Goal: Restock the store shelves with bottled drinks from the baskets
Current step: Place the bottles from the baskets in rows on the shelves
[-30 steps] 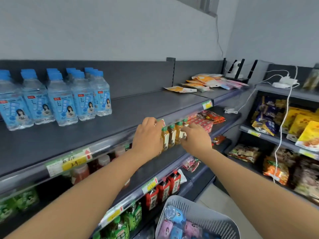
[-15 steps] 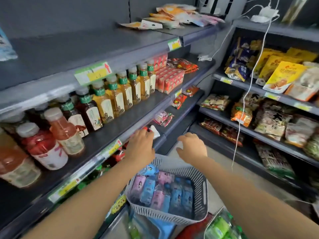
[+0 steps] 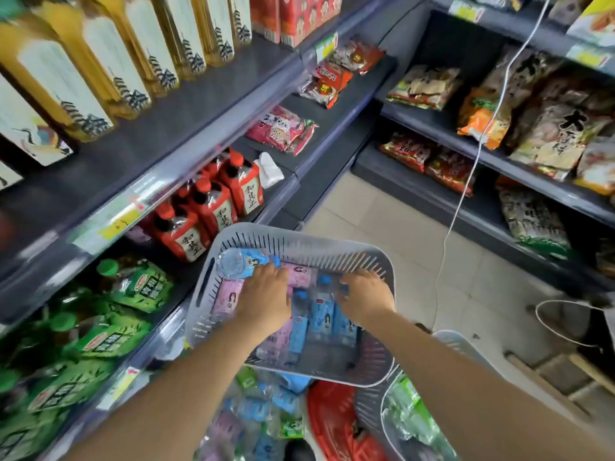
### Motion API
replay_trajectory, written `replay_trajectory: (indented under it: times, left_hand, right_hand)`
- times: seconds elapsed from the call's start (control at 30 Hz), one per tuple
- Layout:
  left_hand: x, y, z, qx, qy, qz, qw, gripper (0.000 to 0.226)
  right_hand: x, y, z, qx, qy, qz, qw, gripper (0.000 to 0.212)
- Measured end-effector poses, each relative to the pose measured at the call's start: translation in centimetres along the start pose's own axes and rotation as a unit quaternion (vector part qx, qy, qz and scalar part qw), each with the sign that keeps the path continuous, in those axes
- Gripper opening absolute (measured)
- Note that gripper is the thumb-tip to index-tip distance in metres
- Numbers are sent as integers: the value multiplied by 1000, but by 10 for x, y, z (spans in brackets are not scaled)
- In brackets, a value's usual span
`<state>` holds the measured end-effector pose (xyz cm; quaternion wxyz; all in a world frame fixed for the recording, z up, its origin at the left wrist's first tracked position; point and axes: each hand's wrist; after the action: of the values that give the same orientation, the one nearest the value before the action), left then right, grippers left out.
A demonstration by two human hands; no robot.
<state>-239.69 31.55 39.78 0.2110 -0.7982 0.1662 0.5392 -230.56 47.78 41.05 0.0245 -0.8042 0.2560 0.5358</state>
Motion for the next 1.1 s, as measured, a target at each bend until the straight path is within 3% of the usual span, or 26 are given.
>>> replay_trajectory:
  times: [0.27,0.47,0.67,0.8,0.9,1.03,1.1]
  left_hand:
    - [79,-27,51,19,69,3,997,49]
    - [127,-53,80,13,179,-52,982,56]
    - [145,-54,89,-7,123,-38,992,67]
    - [154,-56,88,13,142,28,989,79]
    - [156,-60,96,-28,207,-43,977,81]
    - [155,-62,94,-33,201,-79,976,85]
    - [157,-60,95,-41,201,-121,971,69]
  right_hand:
    - [62,-40,49,77,77,64,992,42]
    - [107,-56,91,185,143,178,956,67]
    - [140,-65,116,237,145,139,951,78]
    - [147,-62,118,216,161,132,954,63]
    - [155,-65,122,219,168,167,946,67]
    - [149,-68,115,257,156,251,920,74]
    - [149,-68,114,264,164,295,904,77]
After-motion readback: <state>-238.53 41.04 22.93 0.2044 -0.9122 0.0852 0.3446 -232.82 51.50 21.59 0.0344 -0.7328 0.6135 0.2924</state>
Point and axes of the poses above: each hand's wrist, its own z-axis towards the middle knuckle, its own x-axis out of the palm, y = z × x, and after that the axes turned 8 degrees about -x, right-handed
